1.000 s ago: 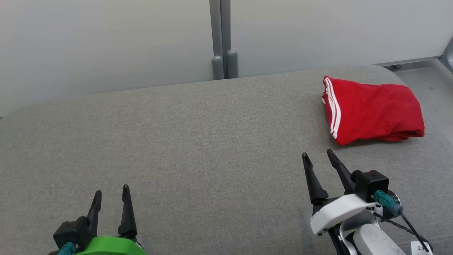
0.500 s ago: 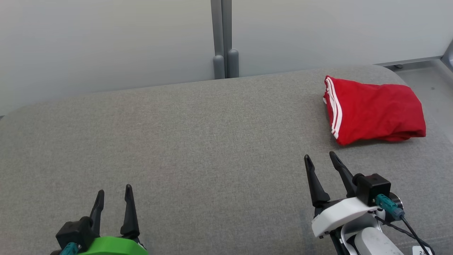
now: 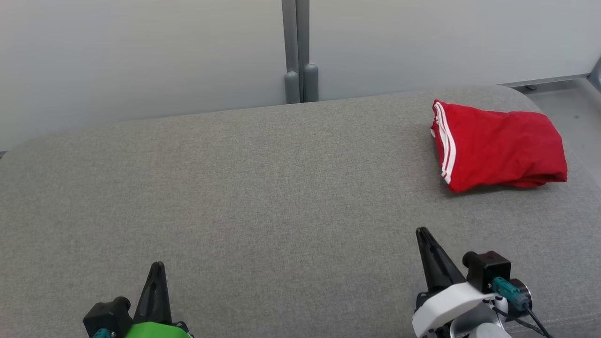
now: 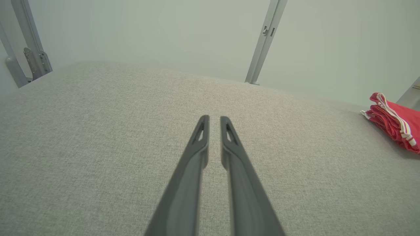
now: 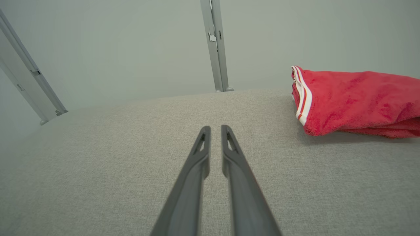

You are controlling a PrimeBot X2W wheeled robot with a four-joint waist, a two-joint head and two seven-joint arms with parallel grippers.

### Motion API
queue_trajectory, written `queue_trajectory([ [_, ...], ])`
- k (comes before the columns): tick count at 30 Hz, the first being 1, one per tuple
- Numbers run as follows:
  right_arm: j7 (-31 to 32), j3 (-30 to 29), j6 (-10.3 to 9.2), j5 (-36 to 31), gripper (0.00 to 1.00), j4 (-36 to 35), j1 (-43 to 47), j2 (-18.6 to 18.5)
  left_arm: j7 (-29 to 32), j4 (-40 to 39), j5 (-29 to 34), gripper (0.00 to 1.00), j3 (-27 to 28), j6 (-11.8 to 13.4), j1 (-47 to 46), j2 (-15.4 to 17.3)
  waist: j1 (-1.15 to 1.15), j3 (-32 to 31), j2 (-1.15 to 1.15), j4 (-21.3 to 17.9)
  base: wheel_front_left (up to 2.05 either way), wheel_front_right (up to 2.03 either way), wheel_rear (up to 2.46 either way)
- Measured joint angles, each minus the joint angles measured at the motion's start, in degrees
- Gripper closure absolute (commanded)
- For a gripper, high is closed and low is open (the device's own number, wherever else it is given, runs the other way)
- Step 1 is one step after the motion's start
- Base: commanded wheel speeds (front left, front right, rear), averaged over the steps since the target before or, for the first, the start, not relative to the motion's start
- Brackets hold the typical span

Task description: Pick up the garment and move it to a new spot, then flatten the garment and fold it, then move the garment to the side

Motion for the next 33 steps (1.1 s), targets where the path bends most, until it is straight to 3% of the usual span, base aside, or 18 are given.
queue_trajectory([
  [10,0.0,-0.6,1.08,4.8,1.0,-0.6,1.5,0.3,0.6,0.3,-4.9,1.0,0.1,-0.8,0.5,-0.1,0.0,0.4,0.0,0.0,0.0,0.0,0.0],
  [33,4.1,-7.1,3.1,24.2,1.0,-1.0,1.4,0.4,4.8,0.6,-22.0,1.0,2.6,-3.4,-0.1,0.0,0.0,1.1,0.0,0.2,0.0,0.0,0.0],
])
